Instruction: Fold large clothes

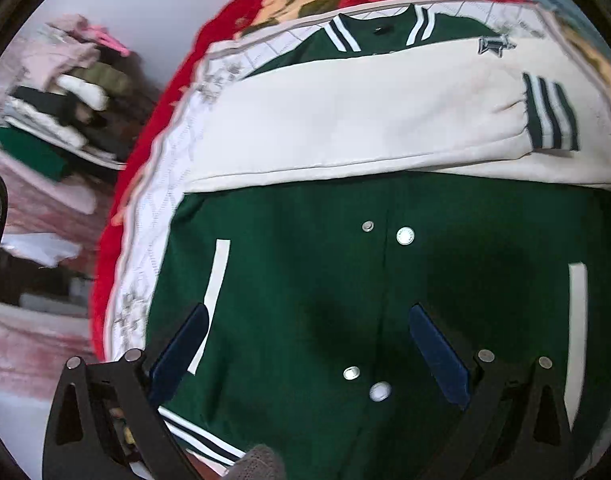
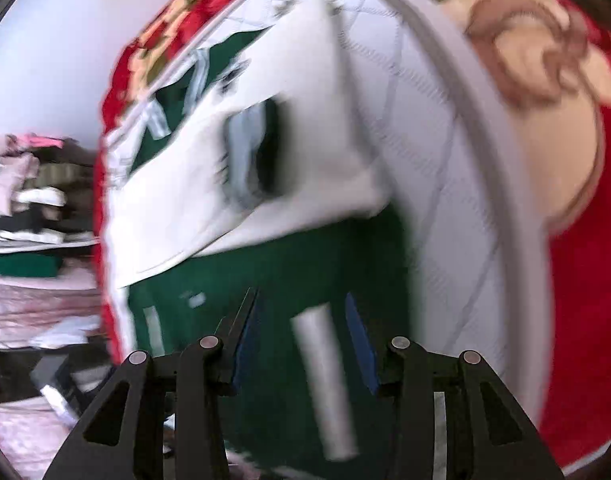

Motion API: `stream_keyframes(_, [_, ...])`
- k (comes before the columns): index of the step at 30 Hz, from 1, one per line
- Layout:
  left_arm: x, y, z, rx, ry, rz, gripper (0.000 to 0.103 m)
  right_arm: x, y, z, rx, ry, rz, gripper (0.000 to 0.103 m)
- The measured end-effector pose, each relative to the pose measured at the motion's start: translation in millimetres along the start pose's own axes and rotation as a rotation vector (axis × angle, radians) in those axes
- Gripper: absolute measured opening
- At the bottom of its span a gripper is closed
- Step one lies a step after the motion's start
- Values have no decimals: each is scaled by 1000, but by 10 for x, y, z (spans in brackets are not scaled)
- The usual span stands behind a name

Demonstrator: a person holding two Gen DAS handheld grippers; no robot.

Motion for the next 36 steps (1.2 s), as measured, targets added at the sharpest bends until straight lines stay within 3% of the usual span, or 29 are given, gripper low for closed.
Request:
stream_keyframes(3, [42, 105, 250, -101, -18, -33, 103, -310, 231, 371, 27, -43, -87, 45])
stream_keyframes(5, [104, 190, 405, -124, -30, -73, 103, -439, 453, 483, 96, -111, -148, 45])
stream_keyframes(8, [231, 323, 617, -172, -7, -116, 103, -483, 709, 489, 169, -213, -195, 35])
stream_keyframes(16, [233, 463, 614, -225, -63, -141, 103, -589, 777, 395, 277, -317, -220, 34])
stream_keyframes(22, [214, 464, 586, -232, -78, -151, 103, -720, 871, 311, 271, -307, -258, 34])
stream_keyframes(25, [215, 470, 582, -233, -92, -153, 103, -796, 733, 280, 166, -308, -227, 34])
stream_keyframes(28, [218, 493, 584, -238, -107, -154, 103, -794, 715, 253, 118, -349, -217, 35])
stream_keyframes(29, [219, 503, 582, -241, -109, -154, 103, -812, 752, 263, 111, -354, -218, 33])
stream_keyframes(31, [211, 508, 606, -241, -112, -157, 103, -864, 786, 347, 111, -318, -188, 17])
stream_keyframes(36, [169, 440, 607, -236, -110, -165, 103, -815, 688, 403, 107, -262, -247, 17])
Point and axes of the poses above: each gripper's, at about its wrist camera, not at the fingertips, and y roughly the way its jaws point, z to its right, x to its underside, the point moved 3 cm from there along y, roughly the way its jaws point, and after that the axes turned 8 degrees about -y, right-handed, at the moved point
